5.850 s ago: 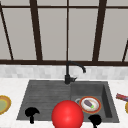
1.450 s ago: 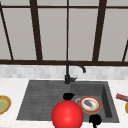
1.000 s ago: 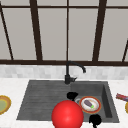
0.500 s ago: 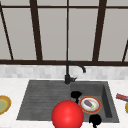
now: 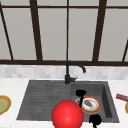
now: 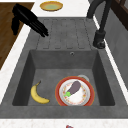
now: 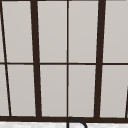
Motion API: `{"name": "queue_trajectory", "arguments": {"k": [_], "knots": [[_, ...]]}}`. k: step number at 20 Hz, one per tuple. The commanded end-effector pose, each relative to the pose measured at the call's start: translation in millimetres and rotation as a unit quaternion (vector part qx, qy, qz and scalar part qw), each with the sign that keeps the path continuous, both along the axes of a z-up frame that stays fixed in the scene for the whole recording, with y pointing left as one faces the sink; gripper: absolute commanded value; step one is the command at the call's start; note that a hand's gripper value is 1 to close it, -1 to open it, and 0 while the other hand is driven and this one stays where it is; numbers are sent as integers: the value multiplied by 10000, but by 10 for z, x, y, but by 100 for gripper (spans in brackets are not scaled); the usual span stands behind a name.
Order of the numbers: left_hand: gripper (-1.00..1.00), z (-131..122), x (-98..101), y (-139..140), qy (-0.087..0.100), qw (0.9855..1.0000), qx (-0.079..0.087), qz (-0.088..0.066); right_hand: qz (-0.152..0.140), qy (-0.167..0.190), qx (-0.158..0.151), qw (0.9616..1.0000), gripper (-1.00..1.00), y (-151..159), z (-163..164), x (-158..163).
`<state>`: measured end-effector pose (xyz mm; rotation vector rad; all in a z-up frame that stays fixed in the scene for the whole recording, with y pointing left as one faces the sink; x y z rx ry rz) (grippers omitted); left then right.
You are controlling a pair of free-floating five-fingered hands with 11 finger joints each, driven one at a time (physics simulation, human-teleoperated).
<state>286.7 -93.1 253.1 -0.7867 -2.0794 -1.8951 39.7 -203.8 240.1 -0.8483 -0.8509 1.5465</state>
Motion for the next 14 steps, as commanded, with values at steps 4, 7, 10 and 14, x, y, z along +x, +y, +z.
{"name": "queue_trajectory", "arguments": {"k": [4, 7, 10, 14], "knots": [[-100, -427, 389, -432, 69, 9999, 80, 3, 0, 0, 0, 10000, 0, 0, 0, 0], [-100, -686, 563, -572, -1, 10000, 72, -54, 0, 0, 0, 10000, 0, 0, 0, 0], [-100, -920, 622, -645, -98, 9995, 75, -287, 0, 0, 0, 10000, 0, 0, 0, 0], [-100, -1241, 701, -692, -77, 9989, 49, -469, 0, 0, 0, 10000, 0, 0, 0, 0]]}}
